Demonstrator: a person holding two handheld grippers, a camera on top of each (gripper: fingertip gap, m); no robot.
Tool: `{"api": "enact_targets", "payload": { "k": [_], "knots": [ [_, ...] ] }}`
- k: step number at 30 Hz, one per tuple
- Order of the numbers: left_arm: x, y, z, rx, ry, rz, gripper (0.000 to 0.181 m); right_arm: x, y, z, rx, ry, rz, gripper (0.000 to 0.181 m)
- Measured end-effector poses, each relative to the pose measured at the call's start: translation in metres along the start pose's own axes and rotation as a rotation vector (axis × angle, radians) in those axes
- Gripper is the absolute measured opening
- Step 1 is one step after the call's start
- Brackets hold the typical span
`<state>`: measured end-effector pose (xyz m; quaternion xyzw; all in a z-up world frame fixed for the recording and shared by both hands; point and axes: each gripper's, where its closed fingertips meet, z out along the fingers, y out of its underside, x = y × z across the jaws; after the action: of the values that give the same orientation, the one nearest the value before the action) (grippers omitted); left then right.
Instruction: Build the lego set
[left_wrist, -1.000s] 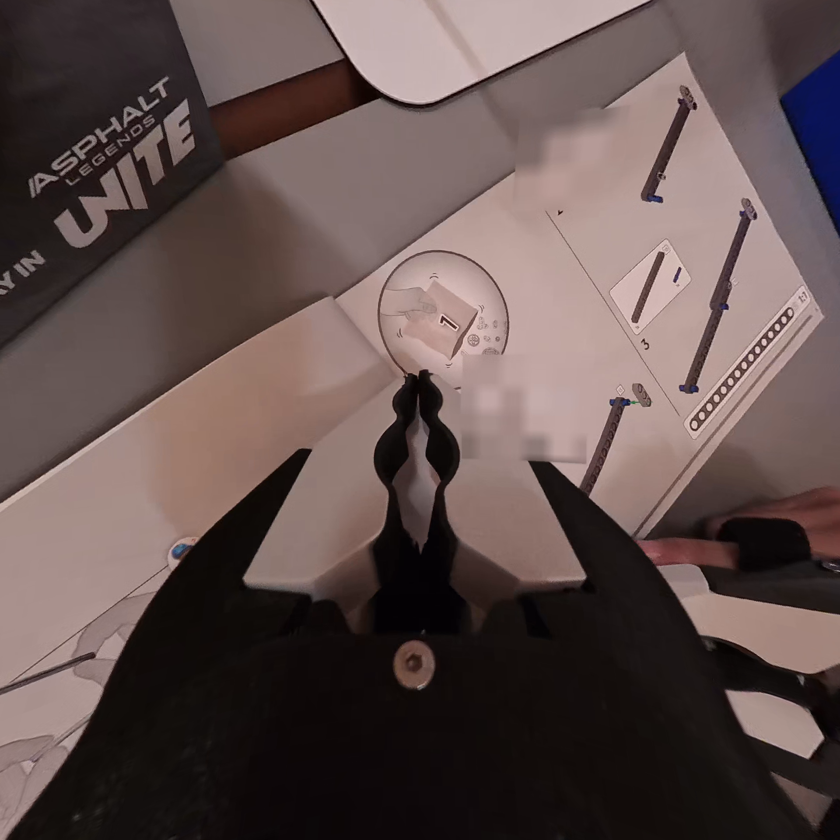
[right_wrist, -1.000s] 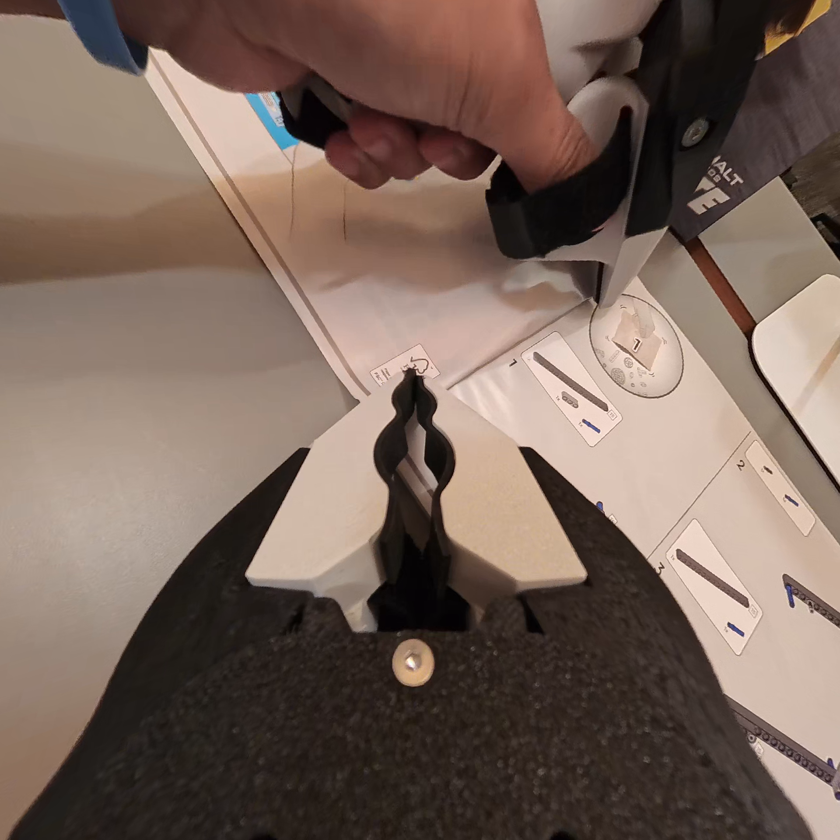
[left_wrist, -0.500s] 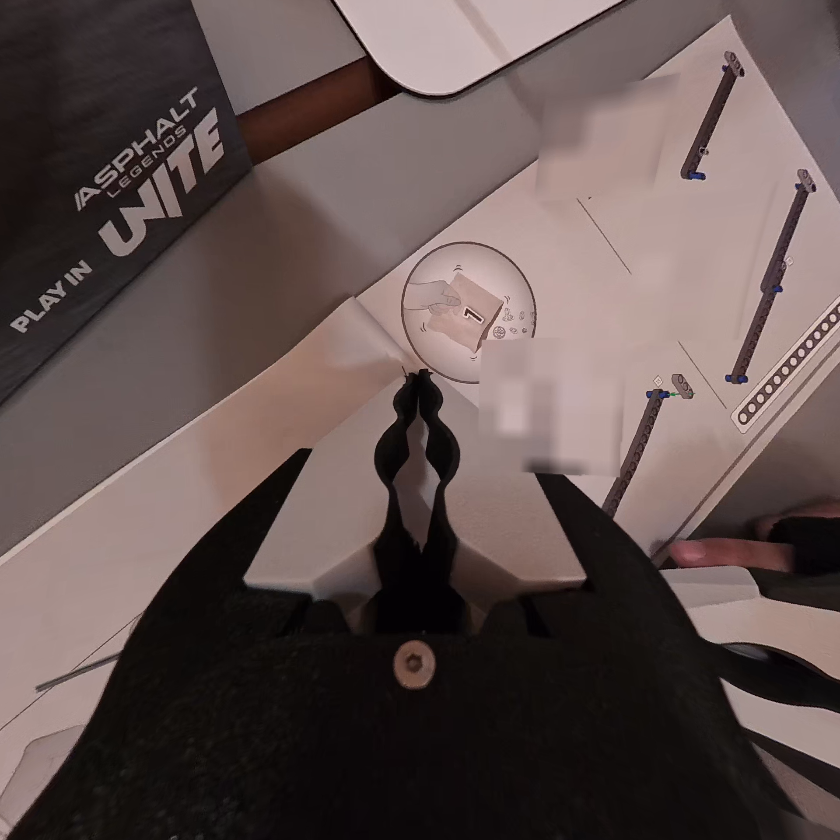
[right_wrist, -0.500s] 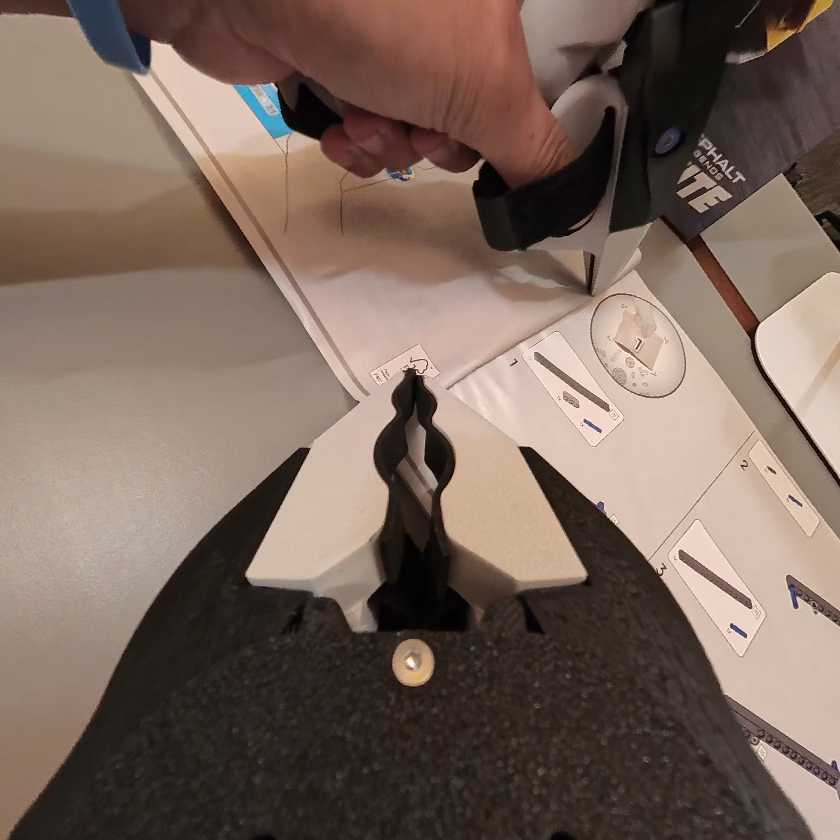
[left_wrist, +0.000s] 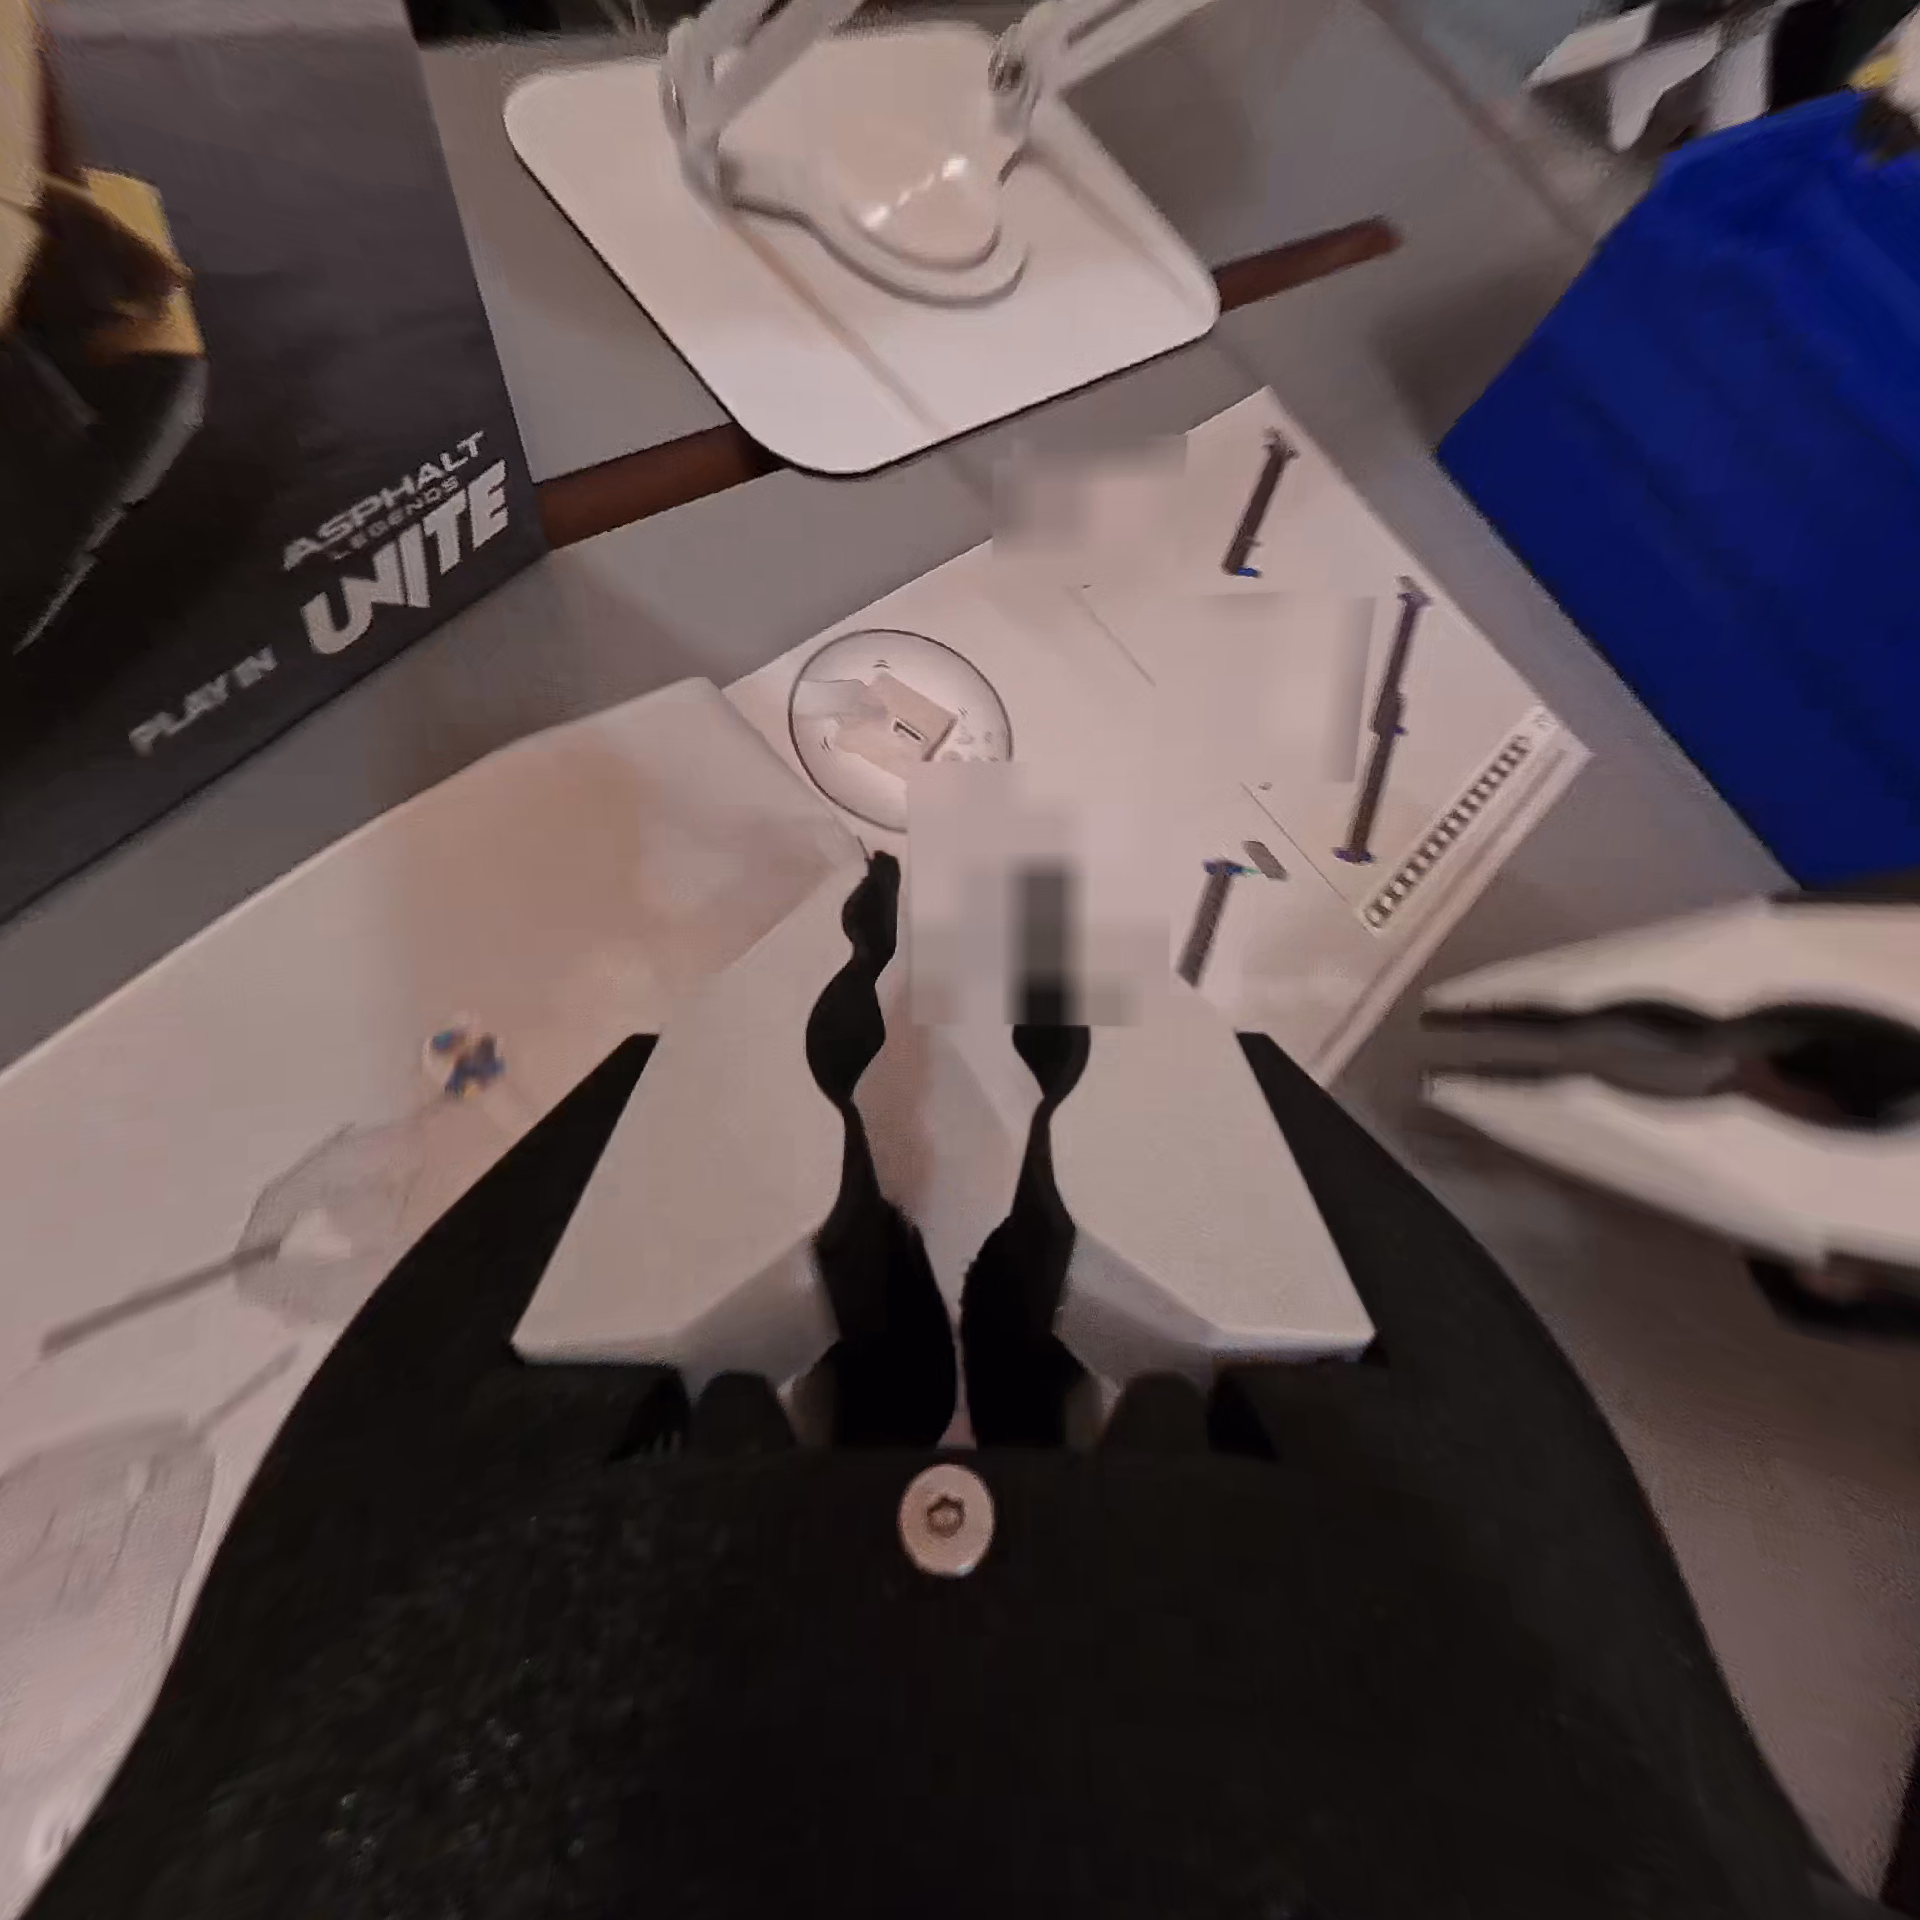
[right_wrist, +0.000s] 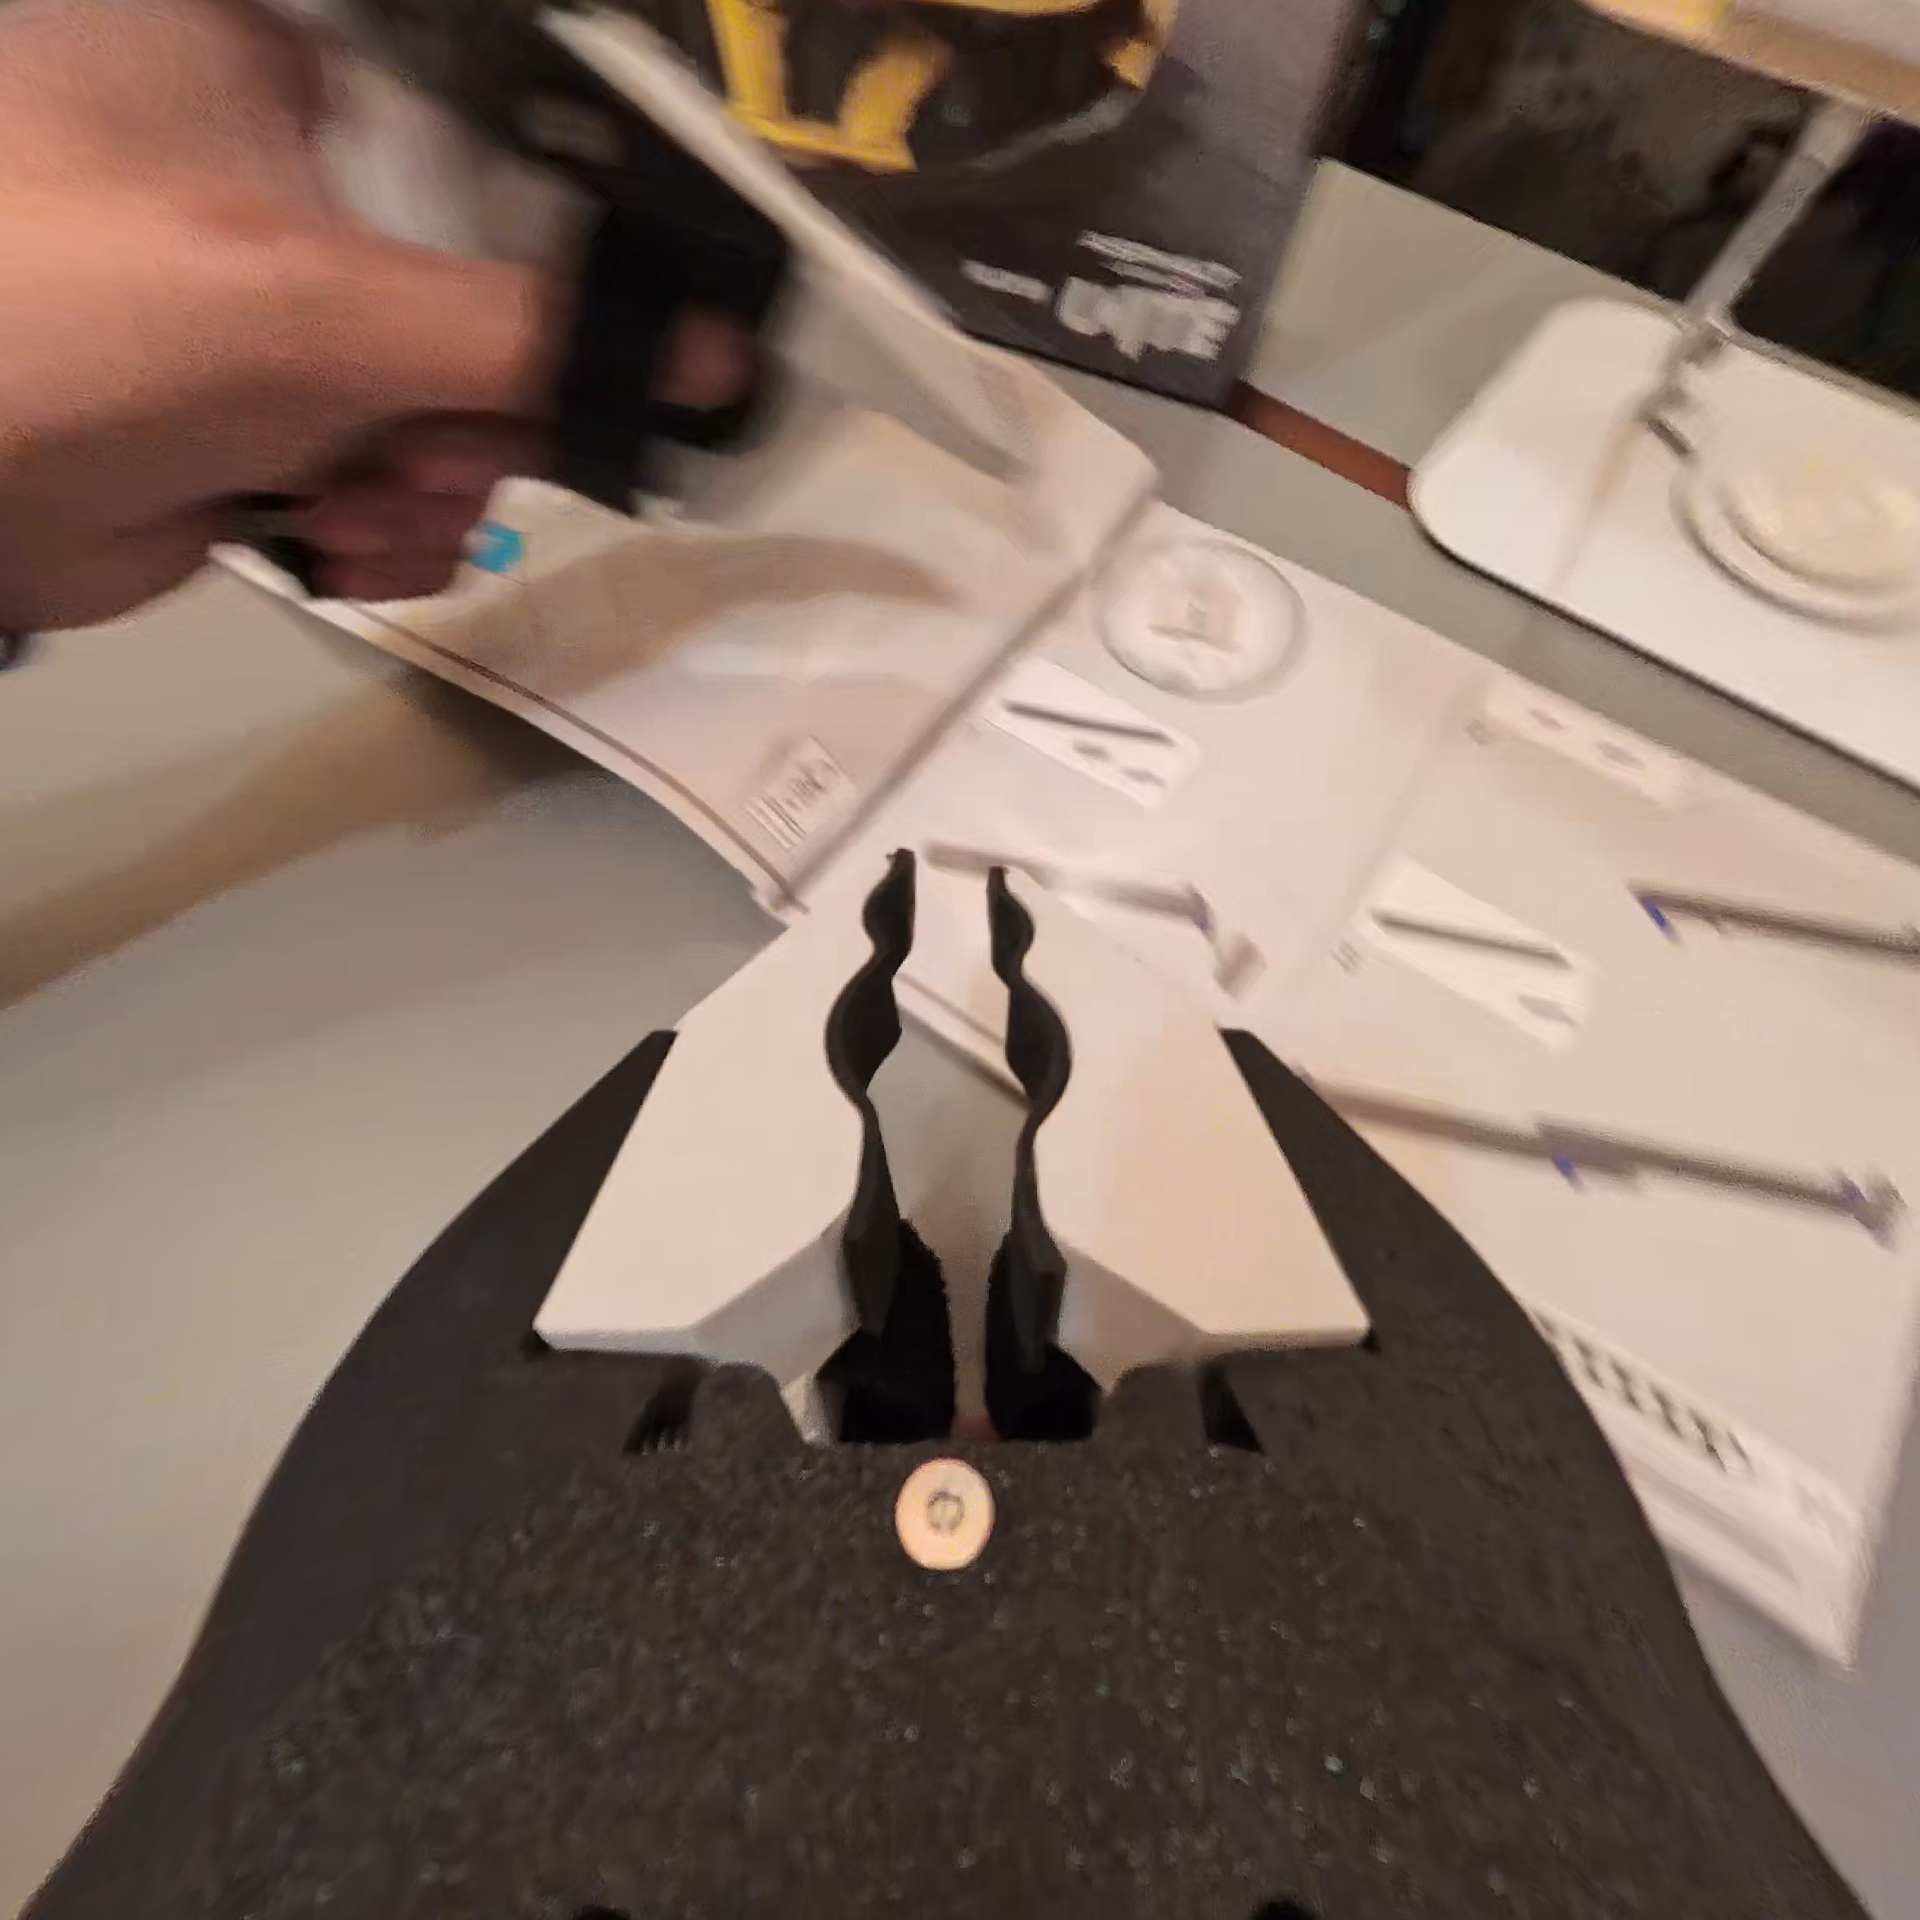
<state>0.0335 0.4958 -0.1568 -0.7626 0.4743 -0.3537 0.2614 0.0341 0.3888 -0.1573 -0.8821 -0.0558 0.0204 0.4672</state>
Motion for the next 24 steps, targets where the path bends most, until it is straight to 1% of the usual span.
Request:
{"api": "enact_targets", "payload": {
  "k": [1, 2, 5, 7, 9, 11, 13, 15, 17, 19, 21, 22, 23, 24],
  "knots": [
    [0.005, 0.004, -0.019, 0.044, -0.002, 0.005, 0.020, 0.016, 0.007, -0.014, -0.003, 0.050, 0.041, 0.014],
    [0.007, 0.011, -0.039, 0.089, -0.016, 0.005, 0.023, 0.031, 0.015, -0.028, 0.001, 0.100, 0.079, 0.017],
    [0.009, 0.042, -0.104, 0.243, -0.089, -0.017, 0.035, 0.057, 0.039, -0.063, 0.033, 0.176, 0.209, 0.040],
    [0.007, 0.069, -0.139, 0.333, -0.148, -0.050, 0.042, 0.063, 0.051, -0.078, 0.069, 0.201, 0.257, 0.043],
    [0.006, 0.092, -0.162, 0.400, -0.189, -0.075, 0.052, 0.065, 0.060, -0.083, 0.096, 0.224, 0.246, 0.046],
    [-0.001, 0.110, -0.170, 0.428, -0.246, -0.045, 0.056, 0.064, 0.067, -0.081, 0.103, 0.228, 0.218, 0.046],
    [-0.007, 0.122, -0.169, 0.416, -0.275, -0.040, 0.056, 0.062, 0.069, -0.078, 0.120, 0.242, 0.197, 0.047],
    [-0.001, 0.119, -0.167, 0.403, -0.224, -0.060, 0.054, 0.055, 0.068, -0.076, 0.121, 0.212, 0.186, 0.047],
    [0.003, 0.114, -0.163, 0.404, -0.201, -0.036, 0.044, 0.048, 0.063, -0.075, 0.143, 0.193, 0.165, 0.044],
    [0.003, 0.117, -0.155, 0.353, -0.208, -0.020, 0.035, 0.040, 0.063, -0.071, 0.137, 0.165, 0.147, 0.042],
    [0.003, 0.121, -0.148, 0.310, -0.207, 0.003, 0.022, 0.034, 0.062, -0.067, 0.136, 0.153, 0.125, 0.033],
    [-0.007, 0.123, -0.149, 0.271, -0.255, 0.029, 0.015, 0.032, 0.057, -0.062, 0.141, 0.147, 0.113, 0.027],
    [-0.027, 0.121, -0.154, 0.244, -0.351, 0.056, 0.009, 0.027, 0.051, -0.053, 0.127, 0.119, 0.098, 0.025],
    [-0.048, 0.116, -0.162, 0.237, -0.436, 0.073, 0.006, 0.021, 0.045, -0.041, 0.082, 0.079, 0.077, 0.017]
  ]
}}
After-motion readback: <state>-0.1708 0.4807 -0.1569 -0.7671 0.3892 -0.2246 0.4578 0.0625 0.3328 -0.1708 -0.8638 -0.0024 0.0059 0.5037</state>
